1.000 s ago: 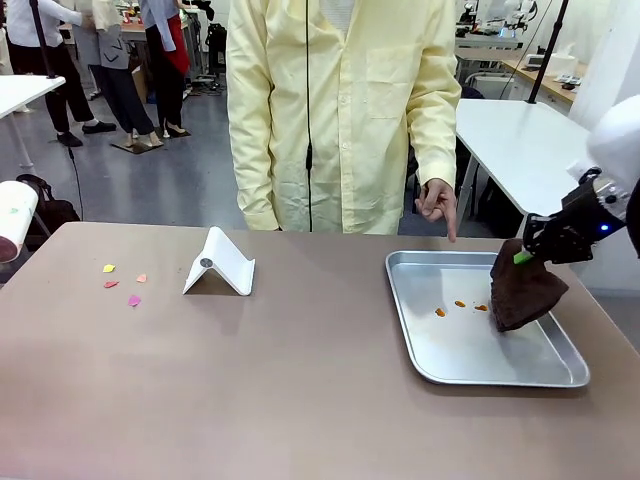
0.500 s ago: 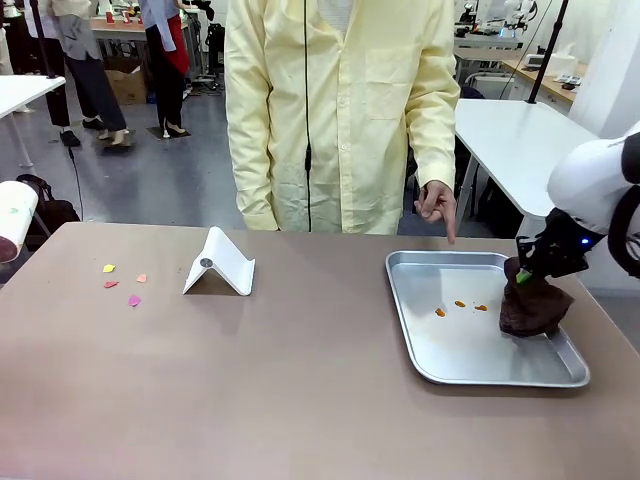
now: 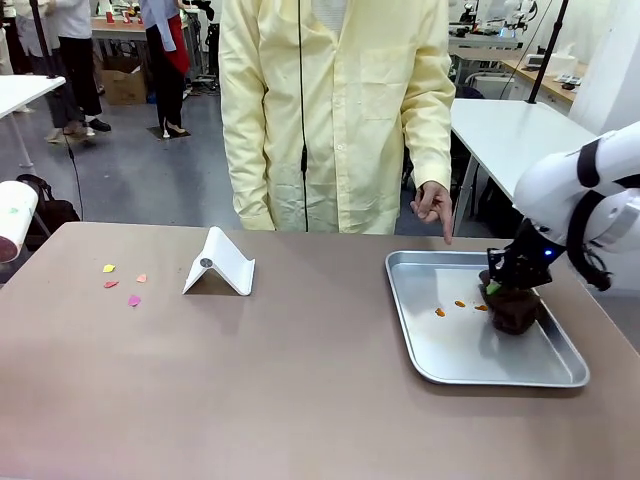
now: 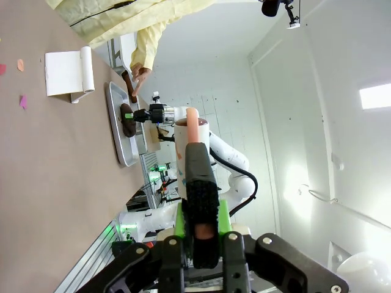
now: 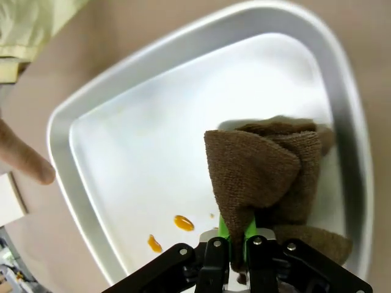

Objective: Clean the surface of the table.
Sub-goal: If a person points to the right, clean the right side of the table with your right hand, and if they point to the left, clean the left side with your left hand.

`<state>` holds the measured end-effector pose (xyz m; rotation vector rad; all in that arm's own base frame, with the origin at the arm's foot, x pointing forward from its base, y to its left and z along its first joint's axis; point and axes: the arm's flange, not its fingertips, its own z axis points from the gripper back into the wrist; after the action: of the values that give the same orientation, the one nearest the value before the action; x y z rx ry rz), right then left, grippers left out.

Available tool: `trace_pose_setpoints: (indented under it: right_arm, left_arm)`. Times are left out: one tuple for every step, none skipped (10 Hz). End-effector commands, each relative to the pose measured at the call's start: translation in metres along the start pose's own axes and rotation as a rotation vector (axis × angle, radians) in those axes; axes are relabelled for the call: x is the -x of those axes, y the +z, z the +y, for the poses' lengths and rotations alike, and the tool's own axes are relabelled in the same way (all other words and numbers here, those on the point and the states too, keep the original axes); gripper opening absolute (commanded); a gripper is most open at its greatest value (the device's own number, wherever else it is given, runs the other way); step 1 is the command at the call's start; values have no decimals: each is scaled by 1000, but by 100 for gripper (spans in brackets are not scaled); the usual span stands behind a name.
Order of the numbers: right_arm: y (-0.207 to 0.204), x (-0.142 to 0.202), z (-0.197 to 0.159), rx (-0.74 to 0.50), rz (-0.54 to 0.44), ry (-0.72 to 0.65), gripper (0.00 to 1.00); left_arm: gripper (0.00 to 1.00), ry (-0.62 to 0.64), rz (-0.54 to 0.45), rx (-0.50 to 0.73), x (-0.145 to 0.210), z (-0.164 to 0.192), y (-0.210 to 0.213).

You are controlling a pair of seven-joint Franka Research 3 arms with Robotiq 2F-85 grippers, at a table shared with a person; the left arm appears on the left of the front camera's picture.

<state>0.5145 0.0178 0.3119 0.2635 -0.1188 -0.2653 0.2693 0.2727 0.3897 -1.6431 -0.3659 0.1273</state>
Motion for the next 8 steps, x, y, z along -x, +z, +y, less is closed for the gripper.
trace_pose_setpoints:
  right_arm:
    - [-18,-7,16,-79,31,-3,8]
    - [-27,-6,25,-134,55,-17,8]
    - [-33,-3,32,-182,81,-25,8]
    - [-37,-1,38,-234,113,-37,8]
    - [-42,2,44,-280,148,-52,8]
    - [-49,6,49,-299,168,-54,8]
    - [-57,12,55,-317,209,-32,8]
    - [-64,20,61,-328,228,1,8]
  left_arm:
    - [0,-19,0,12,3,-2,-1]
    - [0,-19,0,12,3,-2,-1]
    - [0,-19,0,12,3,-2,-1]
    - [0,-19,0,12,3,-2,-1]
    - [0,-19,0,12,3,-2,-1]
    - [0,-19,0,12,3,-2,-1]
    - [0,-19,0,12,3,-2,-1]
    - [0,-19,0,12,3,-2,-1]
